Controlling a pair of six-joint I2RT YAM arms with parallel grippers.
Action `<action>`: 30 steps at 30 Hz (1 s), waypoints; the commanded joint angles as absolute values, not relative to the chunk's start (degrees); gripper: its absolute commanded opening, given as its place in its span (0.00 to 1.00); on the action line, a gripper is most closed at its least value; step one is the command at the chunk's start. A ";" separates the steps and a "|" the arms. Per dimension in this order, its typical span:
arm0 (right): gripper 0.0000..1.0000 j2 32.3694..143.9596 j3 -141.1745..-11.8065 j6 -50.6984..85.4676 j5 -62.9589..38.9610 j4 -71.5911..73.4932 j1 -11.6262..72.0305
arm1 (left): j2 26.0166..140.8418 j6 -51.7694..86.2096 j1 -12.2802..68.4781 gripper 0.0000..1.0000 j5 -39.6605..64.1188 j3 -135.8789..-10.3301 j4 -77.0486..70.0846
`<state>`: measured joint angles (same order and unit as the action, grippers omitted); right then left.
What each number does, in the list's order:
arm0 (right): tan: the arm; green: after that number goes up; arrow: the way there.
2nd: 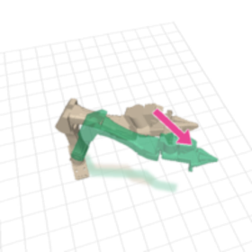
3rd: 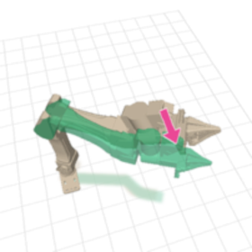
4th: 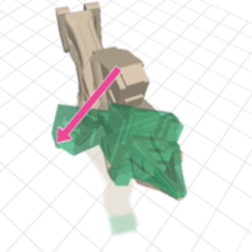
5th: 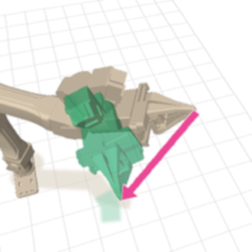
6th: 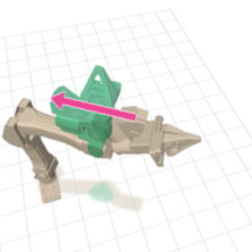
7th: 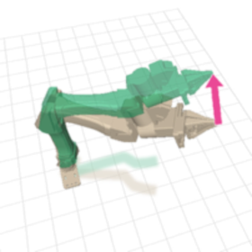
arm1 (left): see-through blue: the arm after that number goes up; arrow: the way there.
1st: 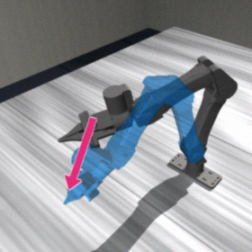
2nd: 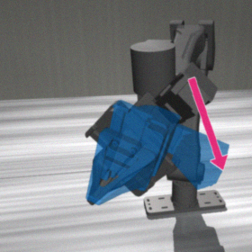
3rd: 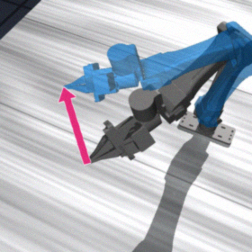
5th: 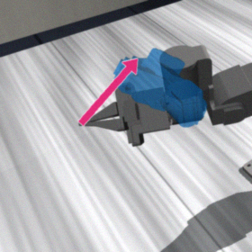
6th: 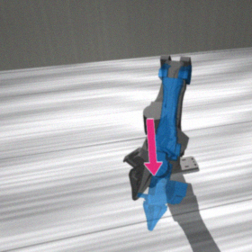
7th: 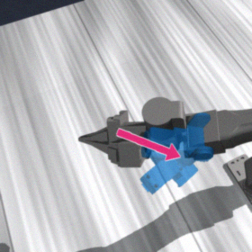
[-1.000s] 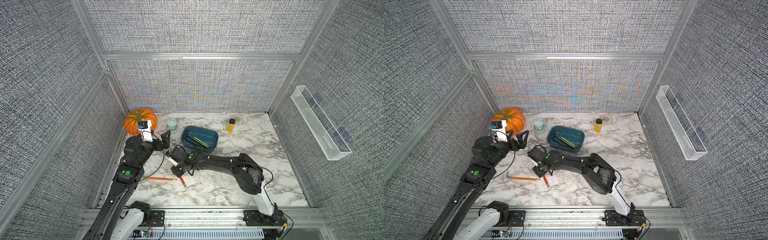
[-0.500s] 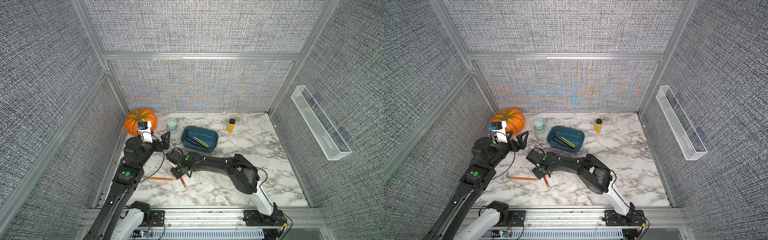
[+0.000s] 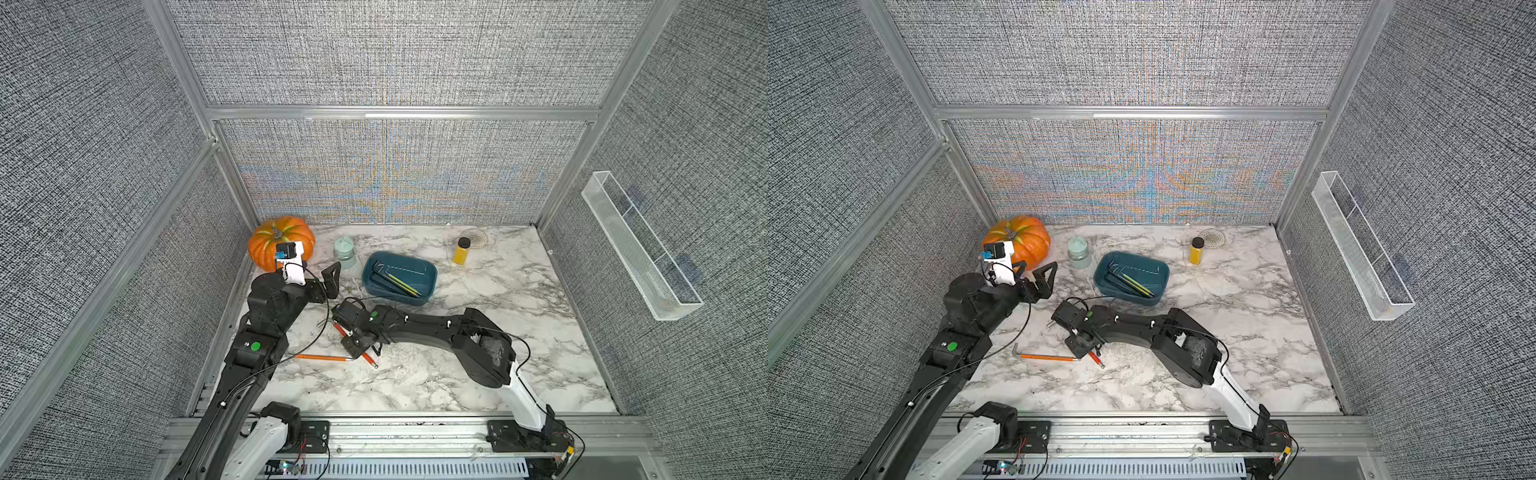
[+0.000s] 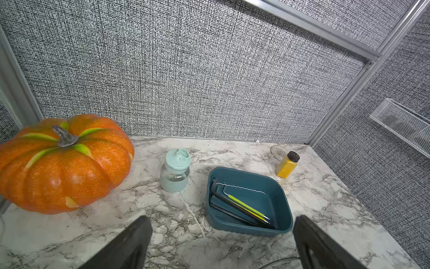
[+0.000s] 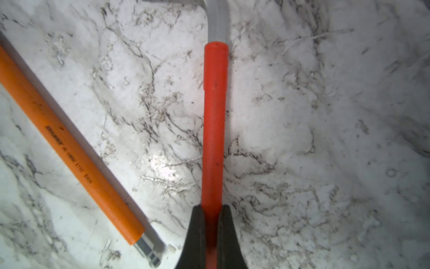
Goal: Put the hex key on the desktop into the storage box
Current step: Pick up the Allen key from the center of the board.
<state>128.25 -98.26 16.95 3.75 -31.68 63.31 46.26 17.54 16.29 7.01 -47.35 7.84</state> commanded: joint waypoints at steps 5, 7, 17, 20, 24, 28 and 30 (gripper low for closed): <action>0.00 126.67 -98.44 15.28 6.63 -34.63 62.44 | 47.52 17.09 16.26 1.00 7.38 -49.00 7.97; 0.00 125.34 -98.05 14.54 7.41 -34.63 61.43 | 47.72 17.35 16.26 1.00 7.56 -49.46 8.34; 0.00 116.25 -93.55 10.32 10.25 -33.31 55.70 | 47.15 18.50 16.26 1.00 7.90 -50.00 8.29; 0.00 113.94 -93.26 7.93 11.74 -33.90 53.25 | 47.29 18.79 16.26 1.00 8.00 -49.88 8.17; 0.00 112.00 -94.67 4.46 12.56 -35.60 49.17 | 47.28 18.79 16.26 1.00 8.09 -49.75 8.11; 0.00 112.13 -97.12 0.13 13.63 -37.16 45.47 | 47.29 18.79 16.26 1.00 8.18 -49.59 8.16; 0.00 112.67 -98.17 -1.76 13.89 -37.51 43.75 | 47.37 18.76 16.26 1.00 8.25 -49.56 8.17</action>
